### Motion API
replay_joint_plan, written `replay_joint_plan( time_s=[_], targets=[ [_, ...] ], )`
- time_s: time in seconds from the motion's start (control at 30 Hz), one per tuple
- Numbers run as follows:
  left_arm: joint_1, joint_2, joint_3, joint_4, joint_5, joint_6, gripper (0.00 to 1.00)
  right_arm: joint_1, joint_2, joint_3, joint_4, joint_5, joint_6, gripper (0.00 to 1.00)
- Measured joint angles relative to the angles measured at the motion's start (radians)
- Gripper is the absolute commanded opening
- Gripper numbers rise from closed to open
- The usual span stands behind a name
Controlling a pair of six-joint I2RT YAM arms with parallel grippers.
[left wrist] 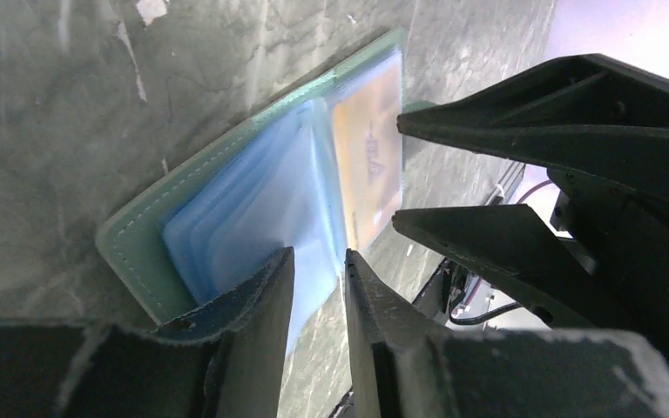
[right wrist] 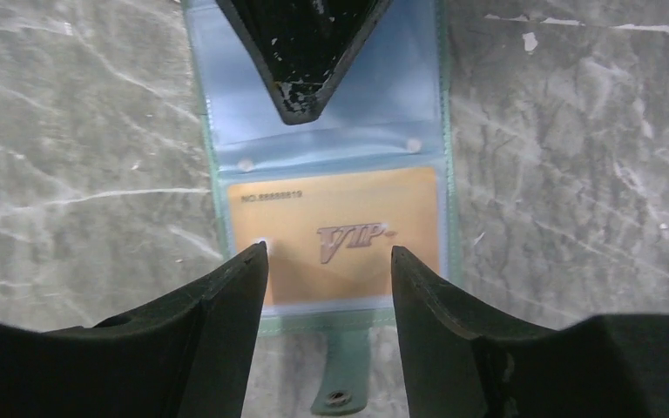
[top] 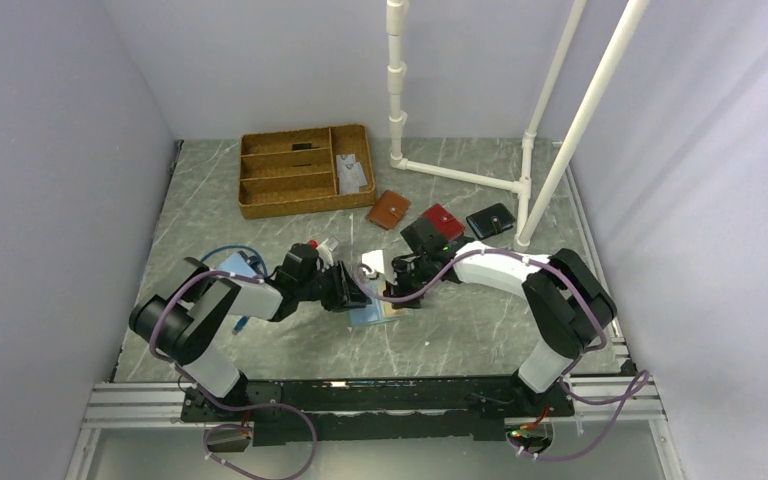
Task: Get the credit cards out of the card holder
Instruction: Open the card holder at the center of the board.
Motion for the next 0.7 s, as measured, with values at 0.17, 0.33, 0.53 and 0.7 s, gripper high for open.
replay_joint_plan(
  time_s=[0.17, 0.33, 0.53, 0.7],
  targets=[
    [0.000, 0.014, 0.000, 0.010, 0.000, -0.003, 0.35, 0.044, 0.024, 0.000, 0.042, 0.092, -0.031, 0.53],
    [0.000, 0.017, 0.000, 0.015, 0.000, -0.003, 0.35, 0.085, 0.026, 0.002, 0.058, 0.142, -0.060, 0.29],
    [0.000, 0.021, 0.000, 0.023, 0.001, -0.004, 0.36, 0.112, 0.062, 0.042, 0.049, 0.164, -0.050, 0.00],
    [0.000, 0.035, 0.000, 0.045, 0.007, -0.004, 0.36, 0.108, 0.095, 0.107, -0.024, 0.126, 0.021, 0.00]
  ],
)
